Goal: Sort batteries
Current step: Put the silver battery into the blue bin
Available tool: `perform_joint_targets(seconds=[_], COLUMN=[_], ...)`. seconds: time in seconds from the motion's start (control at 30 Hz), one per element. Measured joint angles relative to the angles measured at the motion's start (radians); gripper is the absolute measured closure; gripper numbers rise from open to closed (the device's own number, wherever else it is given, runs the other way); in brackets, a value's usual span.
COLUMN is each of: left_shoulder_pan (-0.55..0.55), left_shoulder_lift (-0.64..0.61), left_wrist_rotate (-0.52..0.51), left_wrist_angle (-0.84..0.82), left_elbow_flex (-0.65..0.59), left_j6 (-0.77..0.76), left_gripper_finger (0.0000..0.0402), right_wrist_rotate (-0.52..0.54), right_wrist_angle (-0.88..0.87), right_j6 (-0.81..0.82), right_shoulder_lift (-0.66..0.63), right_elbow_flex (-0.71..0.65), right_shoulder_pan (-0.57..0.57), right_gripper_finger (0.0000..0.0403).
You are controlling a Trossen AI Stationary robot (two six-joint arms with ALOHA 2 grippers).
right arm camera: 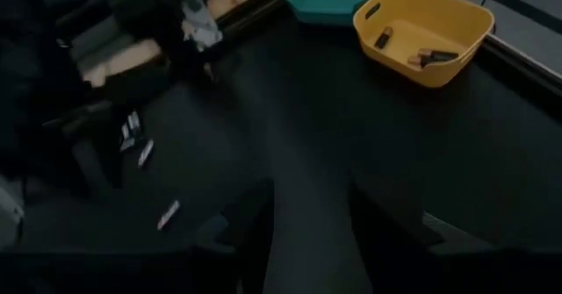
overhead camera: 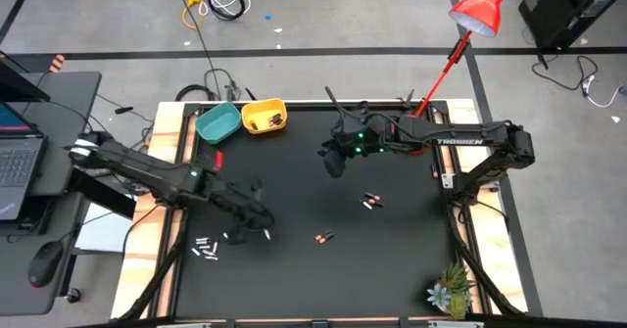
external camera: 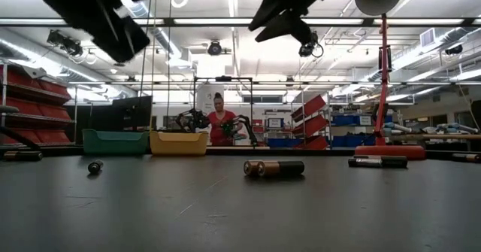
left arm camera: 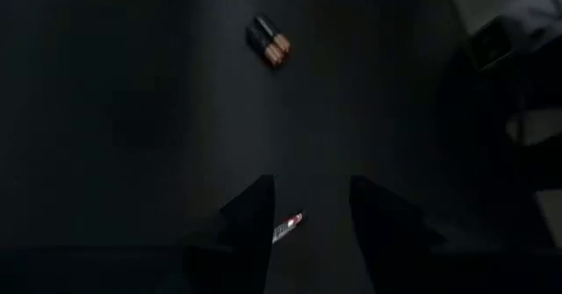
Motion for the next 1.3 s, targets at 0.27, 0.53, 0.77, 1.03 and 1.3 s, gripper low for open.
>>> perform_joint_targets(seconds=[0.27,0.53,0.77,1.03,1.3], left_shoulder_pan=[-0.001,-0.001,-0.001,-0.001,-0.007], left_shoulder_lift=[0.217,0.309,0.368,0.409,0.462], left_wrist_rotate=[0.006,0.031,0.1,0.017,0.023], left_wrist_angle=[0.081,0.071,0.043,0.032,0.041], left_elbow_flex=[0.001,0.001,0.002,0.002,0.007], left_j6=[0.056,0.267,0.32,0.367,0.366], left_gripper_finger=[0.0245,0.0246,0.0246,0.0246,0.0252], right_wrist_rotate=[0.006,0.054,0.088,0.096,0.098], right_wrist_angle=[-0.289,-0.328,-0.353,-0.345,-0.336], right_j6=[-0.077,-0.076,-0.055,-0.047,-0.026], right_shoulder_lift=[-0.121,-0.233,-0.243,-0.225,-0.224], right_elbow_flex=[0.0,0.0,0.0,0.0,0.0], right_shoulder_pan=[0.073,0.106,0.135,0.156,0.155], right_gripper_finger=[0.0245,0.0245,0.0245,0.0245,0.0245])
